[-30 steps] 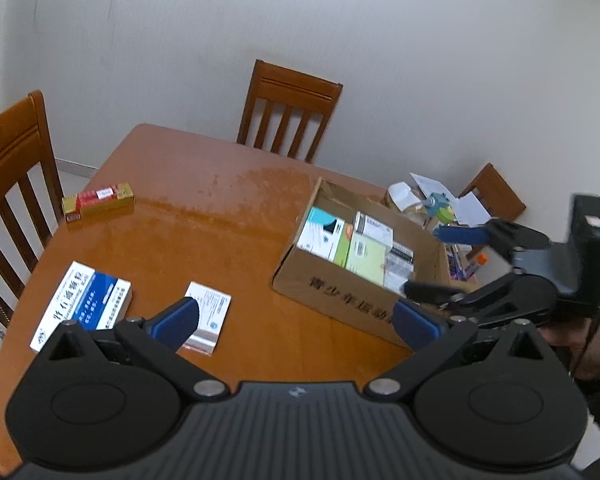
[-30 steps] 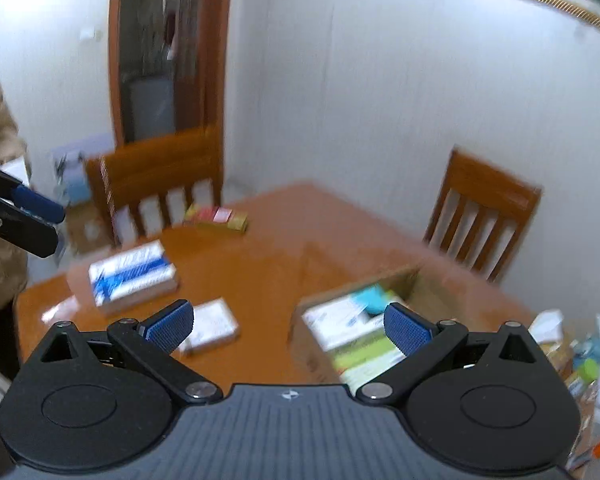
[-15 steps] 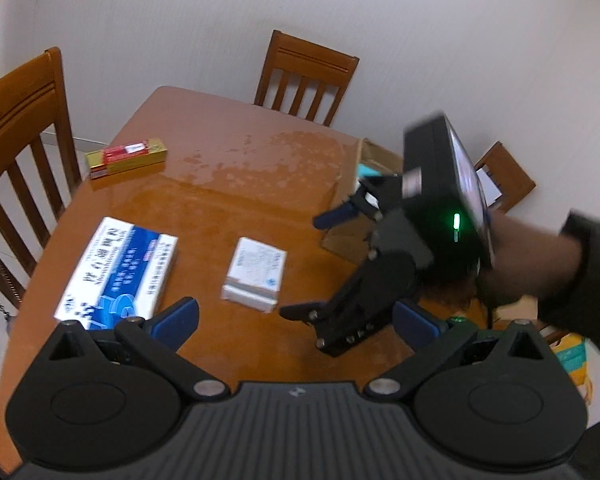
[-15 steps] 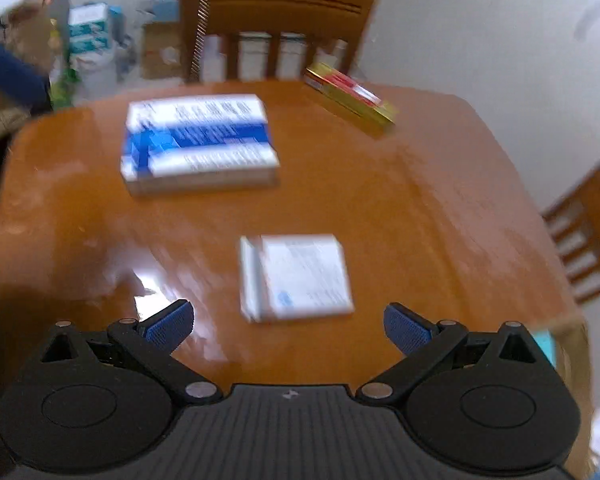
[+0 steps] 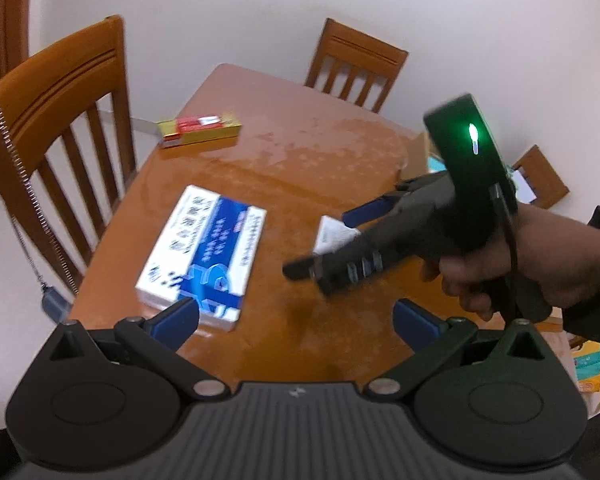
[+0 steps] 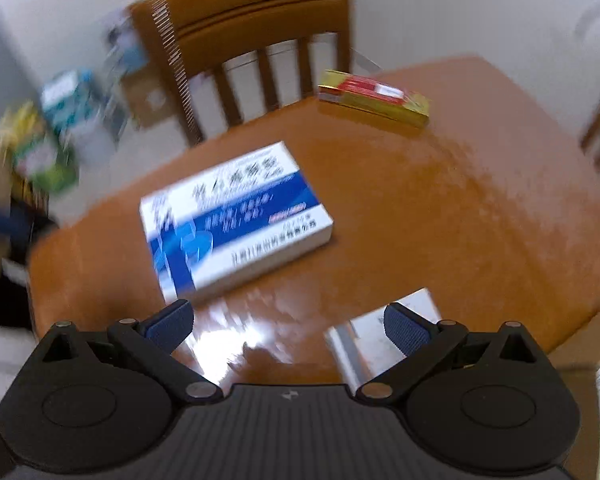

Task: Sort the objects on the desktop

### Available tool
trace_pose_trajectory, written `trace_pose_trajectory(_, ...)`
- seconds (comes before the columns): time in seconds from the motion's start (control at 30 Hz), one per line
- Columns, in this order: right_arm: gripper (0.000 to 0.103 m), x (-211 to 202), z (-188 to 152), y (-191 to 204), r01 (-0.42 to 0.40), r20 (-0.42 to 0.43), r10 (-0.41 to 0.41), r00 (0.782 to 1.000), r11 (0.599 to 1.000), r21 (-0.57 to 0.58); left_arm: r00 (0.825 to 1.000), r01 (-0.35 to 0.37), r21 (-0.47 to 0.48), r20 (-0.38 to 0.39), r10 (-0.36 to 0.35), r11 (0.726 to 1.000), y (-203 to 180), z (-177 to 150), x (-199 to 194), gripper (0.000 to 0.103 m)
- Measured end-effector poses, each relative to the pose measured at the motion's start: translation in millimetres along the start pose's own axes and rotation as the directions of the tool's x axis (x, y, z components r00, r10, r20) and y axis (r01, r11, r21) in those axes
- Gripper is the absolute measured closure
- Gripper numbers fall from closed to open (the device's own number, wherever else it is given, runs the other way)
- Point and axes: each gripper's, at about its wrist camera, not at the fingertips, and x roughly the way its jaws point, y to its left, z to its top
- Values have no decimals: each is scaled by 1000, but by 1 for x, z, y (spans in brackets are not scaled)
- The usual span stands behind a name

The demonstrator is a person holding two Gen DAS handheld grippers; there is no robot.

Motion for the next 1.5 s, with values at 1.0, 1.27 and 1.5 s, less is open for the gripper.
trace_pose_trajectory(1.0,0,85,78,57,208,-95,-190,977,771,602,991,-111,-176,55,123,978,45,-48,-49,0)
trace_pose_trajectory(1.27,0,97,74,52,331,-214,-252,944,707,626,990,-112,-194,57,126,975,52,-48,-51,0)
trace_pose_trajectory(1.5,0,112,52,35,263,-235,-140,962,712,651,992,-96,-173,61,108,980,51,-45,-51,0)
